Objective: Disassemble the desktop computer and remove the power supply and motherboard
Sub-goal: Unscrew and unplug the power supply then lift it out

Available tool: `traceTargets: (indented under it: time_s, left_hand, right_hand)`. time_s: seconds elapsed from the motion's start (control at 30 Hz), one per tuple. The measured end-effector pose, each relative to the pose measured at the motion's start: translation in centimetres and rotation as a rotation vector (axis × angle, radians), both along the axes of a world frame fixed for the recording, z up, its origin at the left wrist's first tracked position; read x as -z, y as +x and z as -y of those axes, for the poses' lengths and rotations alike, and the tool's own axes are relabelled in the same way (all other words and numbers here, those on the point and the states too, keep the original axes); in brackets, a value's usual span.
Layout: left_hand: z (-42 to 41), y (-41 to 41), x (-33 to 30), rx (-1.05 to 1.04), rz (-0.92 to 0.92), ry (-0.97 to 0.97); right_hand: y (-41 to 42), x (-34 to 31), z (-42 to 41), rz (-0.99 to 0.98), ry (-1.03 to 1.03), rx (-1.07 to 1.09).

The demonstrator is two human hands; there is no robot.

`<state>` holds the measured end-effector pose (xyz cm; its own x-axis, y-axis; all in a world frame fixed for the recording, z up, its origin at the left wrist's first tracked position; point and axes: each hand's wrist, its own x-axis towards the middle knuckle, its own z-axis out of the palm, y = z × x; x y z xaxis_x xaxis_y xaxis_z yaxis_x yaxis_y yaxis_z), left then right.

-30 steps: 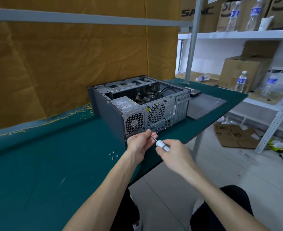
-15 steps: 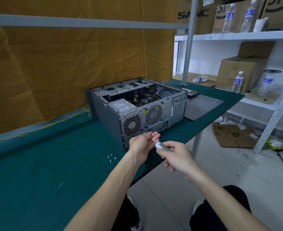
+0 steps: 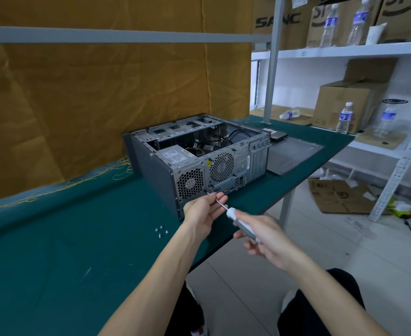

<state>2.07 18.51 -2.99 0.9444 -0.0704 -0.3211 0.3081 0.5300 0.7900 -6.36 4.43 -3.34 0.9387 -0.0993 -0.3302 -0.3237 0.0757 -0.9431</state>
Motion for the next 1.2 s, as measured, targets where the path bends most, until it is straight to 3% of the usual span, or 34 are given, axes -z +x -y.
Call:
traceTargets:
  time_s: [0.07, 0.1, 0.23, 0.3, 0.37, 0.47, 0.53, 0.6, 0.67, 0.73, 0.8, 0.9, 0.97, 1.03, 1.13, 1.2]
  left_hand:
    - [0.1, 0.0, 0.3, -0.014, 0.024, -0.030]
    - [0.3, -0.1, 0.4, -0.032, 0.029, -0.022]
    - [1.2, 0.0, 0.5, -0.060, 0.036, 0.106]
    - [1.2, 0.2, 0.3, -0.055, 0.032, 0.088]
    - [1.1, 0.3, 0.0, -0.026, 0.024, 0.046]
    - [0.7, 0.1, 0.1, 0.024, 0.039, 0.000]
    - [0.5, 0.0, 0.3, 0.052, 0.044, -0.040]
    - [0.3, 0.0, 0.3, 0.039, 0.019, -0.047]
    - [0.1, 0.3, 0.4, -0.017, 0.002, -0.003]
    - [0.0, 0.5, 0.5, -0.037, 0.000, 0.019]
    - [-0.2, 0.8, 0.5, -0.026, -0.011, 0.014]
    - [-0.2, 1.0, 0.4, 0.003, -0.008, -0.037]
    - [-0.3, 1.0, 0.5, 0.023, -0.010, -0.094]
    - [-0.2, 1.0, 0.5, 0.028, -0.034, -0.113]
    - [0.1, 1.2, 0.3, -0.021, -0.077, -0.095]
    - [0.2, 1.2, 0.1, -0.027, -0.086, -0.121]
  right_hand:
    - [0.2, -0.4, 0.3, -0.083, 0.166, -0.026]
    - [0.3, -0.5, 0.3, -0.050, 0.119, -0.020]
    - [0.1, -0.2, -0.3, 0.344, -0.703, 0.116]
    - [-0.2, 0.0, -0.4, 0.464, -0.809, 0.159]
    - [-0.1, -0.3, 0.0, 0.376, -0.604, 0.136]
    - [-0.2, -1.5, 0.6, 0.041, -0.108, 0.039]
    - [-0.2, -1.3, 0.8, 0.020, -0.097, -0.021]
    - [-0.3, -0.7, 0.5, 0.169, -0.336, -0.001]
    - [-0.5, 0.0, -0.2, 0.345, -0.713, 0.078]
    - [-0.8, 0.7, -0.9, 0.450, -0.849, 0.143]
    - [-0.8, 0.8, -1.0, 0.441, -0.723, 0.136]
    - [-0.5, -0.5, -0.2, 0.106, -0.126, 0.020]
    - [-0.6, -1.0, 0.3, -0.007, 0.022, -0.039]
    - [-0.6, -1.2, 0.3, 0.109, -0.181, -0.025]
    - [-0.9, -0.7, -0.4, 0.434, -0.695, 0.097]
    - [-0.9, -0.3, -0.6, 0.499, -0.810, 0.132]
